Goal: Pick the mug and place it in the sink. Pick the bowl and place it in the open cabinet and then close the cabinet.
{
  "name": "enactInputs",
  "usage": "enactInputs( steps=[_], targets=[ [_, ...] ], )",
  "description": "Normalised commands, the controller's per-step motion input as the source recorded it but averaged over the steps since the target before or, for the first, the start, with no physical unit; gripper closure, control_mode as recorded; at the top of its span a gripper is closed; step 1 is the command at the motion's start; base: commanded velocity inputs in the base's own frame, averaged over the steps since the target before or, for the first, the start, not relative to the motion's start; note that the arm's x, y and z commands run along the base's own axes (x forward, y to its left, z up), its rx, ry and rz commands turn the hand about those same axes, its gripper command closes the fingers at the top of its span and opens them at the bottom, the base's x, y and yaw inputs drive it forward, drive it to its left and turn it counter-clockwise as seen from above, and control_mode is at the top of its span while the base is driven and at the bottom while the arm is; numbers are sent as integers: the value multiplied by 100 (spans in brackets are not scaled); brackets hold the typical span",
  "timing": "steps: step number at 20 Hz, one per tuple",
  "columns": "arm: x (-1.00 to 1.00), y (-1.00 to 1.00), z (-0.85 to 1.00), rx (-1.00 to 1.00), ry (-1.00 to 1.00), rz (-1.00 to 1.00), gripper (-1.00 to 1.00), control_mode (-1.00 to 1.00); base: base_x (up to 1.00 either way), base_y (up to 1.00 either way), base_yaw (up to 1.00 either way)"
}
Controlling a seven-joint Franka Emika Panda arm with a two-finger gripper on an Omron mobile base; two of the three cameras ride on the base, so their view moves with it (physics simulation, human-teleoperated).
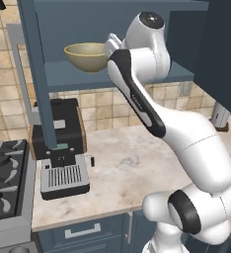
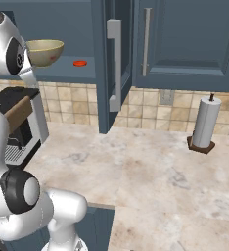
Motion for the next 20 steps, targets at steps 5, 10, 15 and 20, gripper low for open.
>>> enactInputs(
  steps=[5, 10, 15, 20],
  targets=[
    [-50, -14, -6, 0, -11, 3, -100, -100, 0, 0, 0],
    [-22, -21, 10, 0, -11, 5, -100, -100, 0, 0, 0],
    [-9, -18, 0, 0, -4, 5, -100, -100, 0, 0, 0],
    [-37, -19, 0, 0, -7, 6, -100, -100, 0, 0, 0]
  ],
)
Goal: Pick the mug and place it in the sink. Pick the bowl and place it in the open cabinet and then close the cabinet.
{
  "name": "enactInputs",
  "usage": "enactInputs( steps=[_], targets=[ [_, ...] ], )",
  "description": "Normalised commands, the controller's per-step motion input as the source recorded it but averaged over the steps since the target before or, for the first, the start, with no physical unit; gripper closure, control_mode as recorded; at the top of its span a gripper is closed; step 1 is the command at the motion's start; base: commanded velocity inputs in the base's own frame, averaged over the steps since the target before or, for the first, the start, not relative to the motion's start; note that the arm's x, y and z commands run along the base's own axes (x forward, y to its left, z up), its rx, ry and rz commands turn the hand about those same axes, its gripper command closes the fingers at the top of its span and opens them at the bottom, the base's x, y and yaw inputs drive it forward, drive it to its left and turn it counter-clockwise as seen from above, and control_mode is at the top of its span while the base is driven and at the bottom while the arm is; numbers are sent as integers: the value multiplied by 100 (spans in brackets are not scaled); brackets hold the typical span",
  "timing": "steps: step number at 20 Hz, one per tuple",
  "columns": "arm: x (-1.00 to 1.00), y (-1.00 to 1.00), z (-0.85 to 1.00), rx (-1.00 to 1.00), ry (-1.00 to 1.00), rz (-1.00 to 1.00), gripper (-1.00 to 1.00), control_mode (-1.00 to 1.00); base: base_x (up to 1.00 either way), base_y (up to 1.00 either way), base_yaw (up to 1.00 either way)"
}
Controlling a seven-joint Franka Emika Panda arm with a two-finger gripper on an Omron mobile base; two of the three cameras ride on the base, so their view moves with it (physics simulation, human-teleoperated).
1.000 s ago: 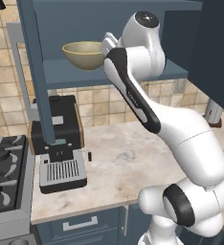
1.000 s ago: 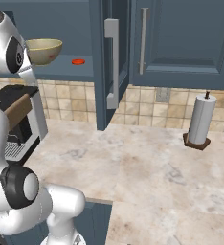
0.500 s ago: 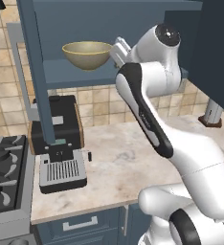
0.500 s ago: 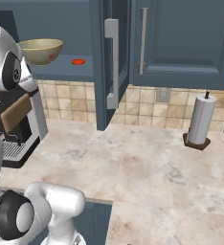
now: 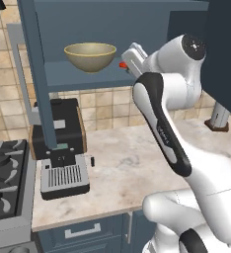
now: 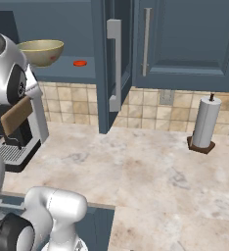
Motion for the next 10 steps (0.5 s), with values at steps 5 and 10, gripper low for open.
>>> enactInputs(
  steps=[5, 10],
  targets=[
    [-54, -26, 0, 0, -9, 4, -100, -100, 0, 0, 0],
    [-40, -35, 0, 0, -6, 2, -100, -100, 0, 0, 0]
  ],
)
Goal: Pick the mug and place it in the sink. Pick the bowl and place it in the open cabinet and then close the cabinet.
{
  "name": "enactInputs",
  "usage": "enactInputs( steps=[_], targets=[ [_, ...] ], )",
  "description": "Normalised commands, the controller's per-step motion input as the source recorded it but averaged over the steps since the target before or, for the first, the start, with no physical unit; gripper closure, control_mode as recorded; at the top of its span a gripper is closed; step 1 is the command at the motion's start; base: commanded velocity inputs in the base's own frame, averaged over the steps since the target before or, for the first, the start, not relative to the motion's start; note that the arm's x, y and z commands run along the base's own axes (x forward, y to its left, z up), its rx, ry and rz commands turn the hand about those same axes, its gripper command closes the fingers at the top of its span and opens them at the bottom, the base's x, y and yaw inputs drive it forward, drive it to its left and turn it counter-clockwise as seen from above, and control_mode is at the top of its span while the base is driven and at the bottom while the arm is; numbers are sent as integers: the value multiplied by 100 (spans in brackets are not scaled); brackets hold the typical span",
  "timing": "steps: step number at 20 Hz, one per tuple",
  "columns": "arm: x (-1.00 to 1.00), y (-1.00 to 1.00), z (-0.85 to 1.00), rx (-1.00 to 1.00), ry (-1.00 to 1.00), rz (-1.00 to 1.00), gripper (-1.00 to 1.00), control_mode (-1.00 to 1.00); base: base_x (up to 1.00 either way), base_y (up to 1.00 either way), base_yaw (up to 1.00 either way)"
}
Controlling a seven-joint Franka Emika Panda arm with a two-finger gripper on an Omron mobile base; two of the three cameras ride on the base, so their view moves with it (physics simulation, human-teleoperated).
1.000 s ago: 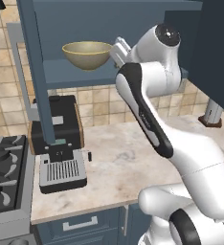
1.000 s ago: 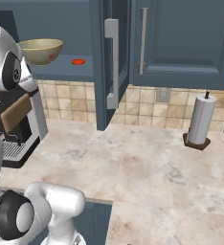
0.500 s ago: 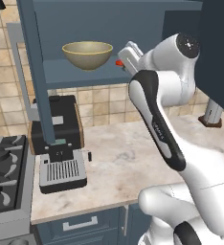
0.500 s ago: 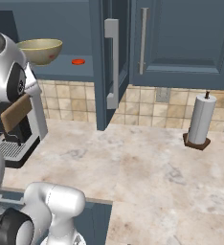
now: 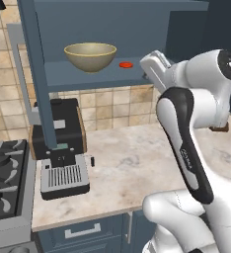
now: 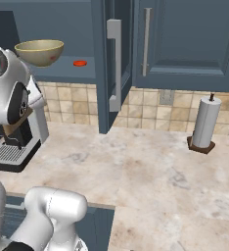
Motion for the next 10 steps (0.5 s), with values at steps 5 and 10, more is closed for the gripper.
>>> enactInputs(
  steps=[5, 10],
  targets=[
    [-44, -35, 0, 0, -9, 1, -100, -100, 0, 0, 0],
    [-47, -34, 0, 1, -12, 0, -100, -100, 0, 0, 0]
  ],
)
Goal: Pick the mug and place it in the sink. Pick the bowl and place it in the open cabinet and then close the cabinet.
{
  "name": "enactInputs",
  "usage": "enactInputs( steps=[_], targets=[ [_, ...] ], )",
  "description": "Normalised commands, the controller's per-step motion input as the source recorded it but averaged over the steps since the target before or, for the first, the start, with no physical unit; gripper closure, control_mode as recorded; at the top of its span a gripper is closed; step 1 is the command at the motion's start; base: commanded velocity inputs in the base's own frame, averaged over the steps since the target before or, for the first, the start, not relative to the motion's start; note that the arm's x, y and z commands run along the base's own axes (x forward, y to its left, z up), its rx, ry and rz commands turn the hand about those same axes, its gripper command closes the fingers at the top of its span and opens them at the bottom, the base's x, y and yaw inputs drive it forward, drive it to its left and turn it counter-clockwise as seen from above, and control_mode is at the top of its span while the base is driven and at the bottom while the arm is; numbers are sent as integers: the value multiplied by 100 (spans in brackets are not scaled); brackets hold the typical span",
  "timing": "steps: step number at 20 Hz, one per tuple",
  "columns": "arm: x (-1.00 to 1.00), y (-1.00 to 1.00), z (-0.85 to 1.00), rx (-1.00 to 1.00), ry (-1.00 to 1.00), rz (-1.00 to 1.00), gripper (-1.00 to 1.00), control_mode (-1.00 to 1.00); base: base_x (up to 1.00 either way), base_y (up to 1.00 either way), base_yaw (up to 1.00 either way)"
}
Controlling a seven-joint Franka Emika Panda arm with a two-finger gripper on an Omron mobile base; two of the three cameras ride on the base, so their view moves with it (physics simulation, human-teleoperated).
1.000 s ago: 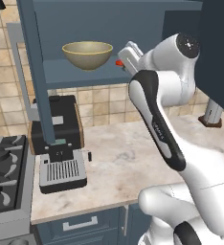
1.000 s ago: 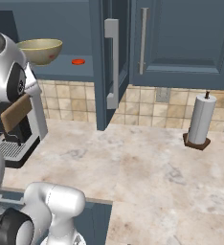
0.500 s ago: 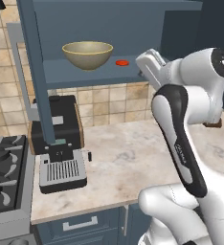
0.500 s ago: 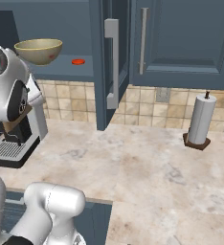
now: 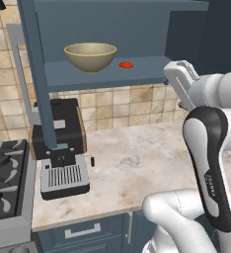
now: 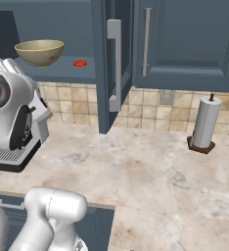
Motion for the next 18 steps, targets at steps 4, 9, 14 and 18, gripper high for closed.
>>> enactInputs(
  steps=[4, 9, 14, 18],
  targets=[
    [-49, -26, 0, 1, -13, 0, -100, -100, 0, 0, 0],
    [-43, -20, 0, 0, -14, 0, -100, -100, 0, 0, 0],
    [-31, -24, 1, 0, -6, 0, -100, -100, 0, 0, 0],
    [-38, -25, 8, 4, 0, 0, -100, -100, 0, 0, 0]
  ],
)
